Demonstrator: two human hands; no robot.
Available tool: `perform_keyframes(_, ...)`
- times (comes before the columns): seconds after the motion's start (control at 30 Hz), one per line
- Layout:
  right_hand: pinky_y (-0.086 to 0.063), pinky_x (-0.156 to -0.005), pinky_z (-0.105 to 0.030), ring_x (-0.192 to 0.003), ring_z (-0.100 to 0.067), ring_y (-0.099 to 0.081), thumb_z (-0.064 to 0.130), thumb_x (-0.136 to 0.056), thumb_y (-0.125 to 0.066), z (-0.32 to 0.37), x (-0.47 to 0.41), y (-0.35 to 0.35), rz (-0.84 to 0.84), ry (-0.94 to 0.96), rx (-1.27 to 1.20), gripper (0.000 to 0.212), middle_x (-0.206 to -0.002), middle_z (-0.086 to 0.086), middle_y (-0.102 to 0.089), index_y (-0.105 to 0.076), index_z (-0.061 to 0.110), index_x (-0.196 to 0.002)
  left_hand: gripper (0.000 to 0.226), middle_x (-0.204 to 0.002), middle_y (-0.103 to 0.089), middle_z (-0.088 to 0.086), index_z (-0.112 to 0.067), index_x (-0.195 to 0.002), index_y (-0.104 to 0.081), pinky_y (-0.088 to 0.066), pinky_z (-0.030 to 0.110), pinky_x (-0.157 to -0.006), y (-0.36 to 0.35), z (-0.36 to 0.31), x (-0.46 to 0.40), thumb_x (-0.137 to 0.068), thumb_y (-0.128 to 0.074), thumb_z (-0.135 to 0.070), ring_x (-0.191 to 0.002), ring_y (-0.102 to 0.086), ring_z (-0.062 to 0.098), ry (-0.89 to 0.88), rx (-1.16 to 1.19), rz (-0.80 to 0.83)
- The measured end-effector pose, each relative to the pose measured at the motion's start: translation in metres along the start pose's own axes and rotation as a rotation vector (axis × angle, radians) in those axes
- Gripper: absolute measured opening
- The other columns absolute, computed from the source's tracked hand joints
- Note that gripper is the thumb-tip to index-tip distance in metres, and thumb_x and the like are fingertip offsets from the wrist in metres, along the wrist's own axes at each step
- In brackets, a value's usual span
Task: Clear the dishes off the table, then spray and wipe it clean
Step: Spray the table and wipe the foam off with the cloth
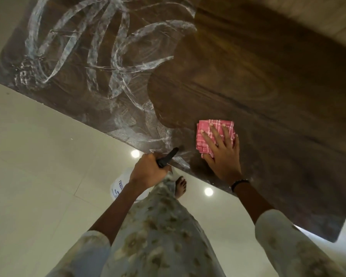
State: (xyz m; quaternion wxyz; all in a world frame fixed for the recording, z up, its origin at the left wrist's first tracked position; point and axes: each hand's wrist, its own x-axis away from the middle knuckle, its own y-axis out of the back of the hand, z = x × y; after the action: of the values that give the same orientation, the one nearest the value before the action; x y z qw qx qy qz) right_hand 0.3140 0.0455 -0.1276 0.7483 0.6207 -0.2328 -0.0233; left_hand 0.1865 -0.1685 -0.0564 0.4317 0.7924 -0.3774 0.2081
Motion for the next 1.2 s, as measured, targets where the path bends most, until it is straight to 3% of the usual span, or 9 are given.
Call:
perform_keyframes(0.13,-0.011,-0.11,-0.067,-0.145,-0.032,-0.011,0.055,-0.089,-0.03,0.007,-0.002,0.003,-0.034,-0.01,-0.042,0.064,-0.157,-0.004,-0.022,-0.016,0.035,-0.148,0.024,-0.053,-0.049,-0.005,-0.014,-0.102,-0.069,-0.031,0.022,-0.045,0.0,0.006,0.004,-0.079,-0.064,-0.019,-0.047,-0.046,0.011,-0.009,-0.012,-0.027)
perform_keyframes(0.3,-0.012,-0.108,-0.07,-0.146,-0.033,-0.011,0.05,-0.089,-0.041,0.042,-0.032,0.007,-0.086,-0.007,-0.096,0.063,-0.158,-0.003,-0.02,-0.024,0.034,-0.147,0.017,-0.061,-0.057,0.008,-0.01,-0.088,-0.068,-0.043,0.032,-0.056,0.003,0.016,0.002,-0.076,-0.062,-0.02,-0.063,-0.058,0.036,0.061,-0.053,-0.159)
perform_keyframes(0.4,-0.013,-0.108,-0.071,-0.145,-0.033,-0.013,0.05,-0.091,-0.035,0.074,-0.047,0.008,-0.09,0.096,-0.097,0.058,-0.157,-0.001,-0.022,-0.027,0.036,-0.146,0.005,-0.053,-0.051,0.006,-0.012,-0.075,-0.063,-0.043,0.034,-0.057,0.004,0.021,0.002,-0.077,-0.061,-0.015,-0.064,-0.054,0.042,0.039,-0.015,-0.166)
perform_keyframes(0.53,-0.019,-0.106,-0.071,-0.143,-0.034,-0.022,0.048,-0.091,-0.042,0.1,-0.02,-0.01,-0.083,0.35,-0.067,0.052,-0.154,-0.002,-0.031,-0.04,0.031,-0.14,0.021,-0.045,-0.04,-0.002,-0.022,-0.061,-0.054,-0.033,0.029,-0.056,0.007,0.027,0.0,-0.078,-0.06,-0.011,-0.045,-0.035,0.026,0.024,0.054,-0.221)
perform_keyframes(0.67,-0.021,-0.109,-0.067,-0.142,-0.032,-0.026,0.058,-0.091,-0.034,0.062,0.021,-0.02,-0.049,0.48,0.013,0.059,-0.153,-0.003,-0.032,-0.028,0.033,-0.145,0.028,-0.046,-0.044,0.002,-0.023,-0.056,-0.047,-0.036,0.033,-0.055,0.013,0.029,0.0,-0.078,-0.062,-0.013,-0.048,-0.036,0.027,0.009,0.105,-0.242)
perform_keyframes(0.8,-0.018,-0.109,-0.068,-0.143,-0.034,-0.021,0.055,-0.089,-0.044,0.03,0.009,-0.008,-0.037,0.343,0.062,0.069,-0.155,-0.004,-0.027,-0.011,0.037,-0.147,0.012,-0.046,-0.043,0.0,-0.019,-0.063,-0.055,-0.035,0.032,-0.052,0.021,0.034,0.001,-0.071,-0.056,-0.028,-0.046,-0.033,0.021,-0.011,0.155,-0.231)
perform_keyframes(0.97,-0.012,-0.109,-0.07,-0.146,-0.034,-0.01,0.049,-0.091,-0.045,0.078,-0.046,0.006,-0.056,0.097,-0.063,0.063,-0.158,-0.002,-0.02,-0.022,0.034,-0.147,0.024,-0.053,-0.049,0.008,-0.003,-0.077,-0.062,-0.032,0.029,-0.054,0.027,0.051,-0.004,-0.07,-0.054,-0.025,-0.049,-0.033,0.02,-0.006,0.181,-0.262)
perform_keyframes(1.03,-0.012,-0.108,-0.071,-0.145,-0.034,-0.013,0.052,-0.091,-0.037,0.106,-0.055,0.004,-0.059,0.133,-0.065,0.06,-0.157,-0.003,-0.022,-0.024,0.034,-0.147,0.02,-0.058,-0.054,0.015,-0.005,-0.073,-0.061,-0.034,0.03,-0.055,0.029,0.059,-0.006,-0.069,-0.056,-0.024,-0.052,-0.034,0.022,-0.002,0.176,-0.249)
perform_keyframes(1.2,-0.018,-0.108,-0.069,-0.144,-0.033,-0.019,0.054,-0.091,-0.039,0.122,-0.019,-0.015,-0.073,0.368,-0.004,0.058,-0.155,-0.002,-0.029,-0.028,0.035,-0.145,0.015,-0.051,-0.042,0.003,-0.006,-0.069,-0.058,-0.029,0.027,-0.052,0.036,0.07,-0.006,-0.073,-0.06,-0.02,-0.048,-0.027,0.019,0.006,0.179,-0.211)
